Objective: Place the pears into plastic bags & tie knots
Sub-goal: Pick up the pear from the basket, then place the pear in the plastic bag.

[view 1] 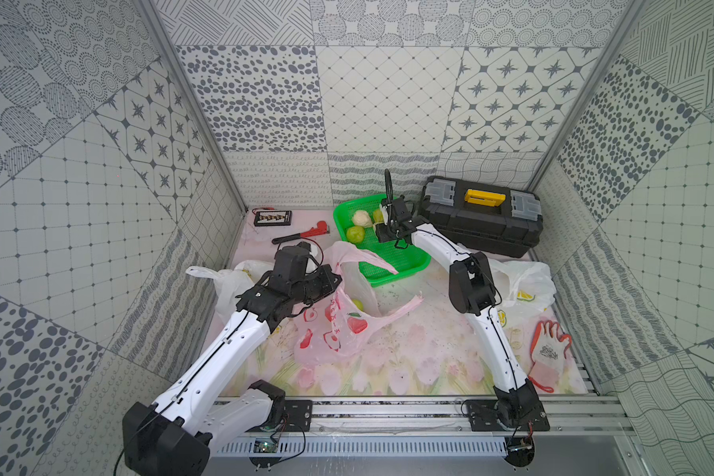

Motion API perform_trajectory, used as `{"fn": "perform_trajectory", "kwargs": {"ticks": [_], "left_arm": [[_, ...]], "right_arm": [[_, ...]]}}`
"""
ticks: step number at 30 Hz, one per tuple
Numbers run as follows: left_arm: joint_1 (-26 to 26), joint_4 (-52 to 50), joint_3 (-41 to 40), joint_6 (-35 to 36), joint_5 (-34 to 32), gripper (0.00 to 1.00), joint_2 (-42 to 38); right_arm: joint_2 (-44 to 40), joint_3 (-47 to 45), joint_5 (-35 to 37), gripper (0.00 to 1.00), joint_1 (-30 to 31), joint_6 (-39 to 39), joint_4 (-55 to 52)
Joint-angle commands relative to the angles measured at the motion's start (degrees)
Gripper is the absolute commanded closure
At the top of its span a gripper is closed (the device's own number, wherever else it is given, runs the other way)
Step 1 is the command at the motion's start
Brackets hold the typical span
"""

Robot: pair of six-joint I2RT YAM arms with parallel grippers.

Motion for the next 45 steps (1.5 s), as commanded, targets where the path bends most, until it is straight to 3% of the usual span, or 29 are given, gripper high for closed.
{"fn": "perform_trajectory", "kwargs": {"ticks": [1, 5, 10, 15, 24, 29, 35, 41, 45], "left_arm": [[-0.24, -0.41, 0.24, 0.72, -0.51, 1.0, -0.56], [-0.53, -0.41, 0.62, 0.74, -0.76, 1.0, -0.27], [-0.64, -2.58, 3.11, 2.84, -1.57, 1.0, 0.66], [-0.62, -3.1, 4.97, 4.31, -0.98, 1.0, 2.59], [-1.98, -2.22, 7.8, 5.47, 1.33, 1.0, 5.3], [-3.58, -1.66, 8.48, 6.04, 1.69, 1.0, 7.05], [-5.8, -1.15, 9.4, 6.95, 2.14, 1.0, 6.65], [-6.25, -2.57, 7.52, 7.9, 2.92, 1.0, 4.74], [-6.28, -1.07, 4.34, 6.61, 3.57, 1.0, 4.09]], "right_arm": [[-5.71, -2.34, -2.95, 0.49, 0.17, 1.15, 2.81], [-13.67, -10.83, -7.45, 0.52, 0.19, 5.07, 5.81], [-31.19, -33.89, -11.54, 0.51, 0.1, 10.57, 15.25], [-45.98, -52.8, -15.55, 0.51, 0.14, 15.62, 16.76], [-62.81, -68.7, -28.16, 0.51, 6.33, 23.16, 12.12], [-63.52, -67.7, -30.52, 0.51, 13.43, 26.86, 11.97], [-57.74, -69.96, -35.01, 0.51, 16.7, 40.96, 28.08], [-51.18, -69.44, -19.82, 0.49, 16.68, 53.05, 39.63], [-46.54, -64.25, -10.8, 0.43, 17.36, 54.68, 39.12]]}}
